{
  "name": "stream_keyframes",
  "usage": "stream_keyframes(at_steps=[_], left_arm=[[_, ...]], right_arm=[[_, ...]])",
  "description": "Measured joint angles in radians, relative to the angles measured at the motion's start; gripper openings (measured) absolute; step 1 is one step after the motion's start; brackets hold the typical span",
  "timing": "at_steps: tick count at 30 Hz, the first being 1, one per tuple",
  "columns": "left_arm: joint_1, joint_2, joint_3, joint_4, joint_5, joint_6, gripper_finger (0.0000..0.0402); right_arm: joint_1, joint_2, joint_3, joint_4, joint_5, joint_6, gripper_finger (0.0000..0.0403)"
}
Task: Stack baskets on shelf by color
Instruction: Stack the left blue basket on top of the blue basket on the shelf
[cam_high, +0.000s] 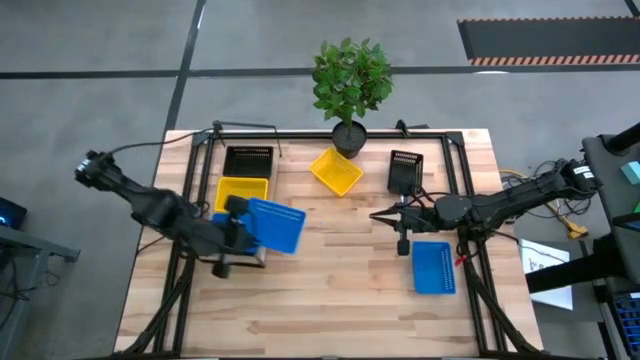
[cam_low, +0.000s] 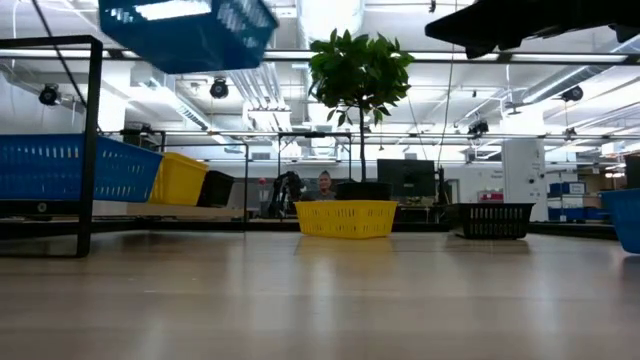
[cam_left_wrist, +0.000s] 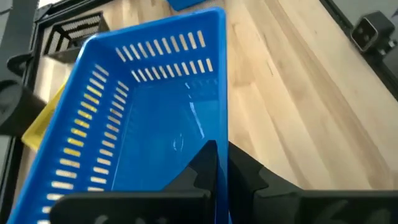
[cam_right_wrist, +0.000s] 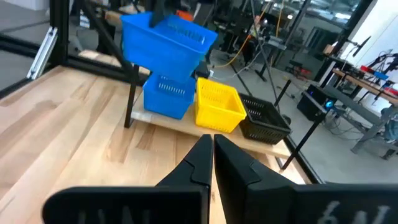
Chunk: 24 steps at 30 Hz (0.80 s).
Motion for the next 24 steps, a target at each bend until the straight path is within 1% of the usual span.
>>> stream_keyframes(at_steps=[6, 10, 13, 17, 21, 24], left_arm=[[-0.006, -0.199, -0.056, -0.166, -0.029, -0.053, 0.0], [-0.006, -0.288, -0.089, -0.259, -0.033, -0.126, 0.0], [-0.006, -0.318, -0.116, -0.299, -0.034, -0.21, 0.0], [-0.006, -0.341, -0.167, -0.308, -0.012, -0.211, 0.0], [-0.006, -0.345, -0.189, -0.353, 0.001, -0.239, 0.0], [-0.006, -0.349, -0.203, -0.349, 0.006, -0.244, 0.0]], right_arm=[[0.0, 0.002, 0.0, 0.018, 0.0, -0.012, 0.0009], [0.0, 0.002, 0.0, 0.022, 0.0, -0.013, 0.0009], [0.0, 0.002, 0.001, 0.022, 0.0, -0.013, 0.0009], [0.0, 0.002, 0.001, 0.022, 0.0, -0.013, 0.0009], [0.0, 0.002, 0.001, 0.022, 0.0, -0.002, 0.0009], [0.0, 0.002, 0.001, 0.022, 0.0, 0.002, 0.0009]])
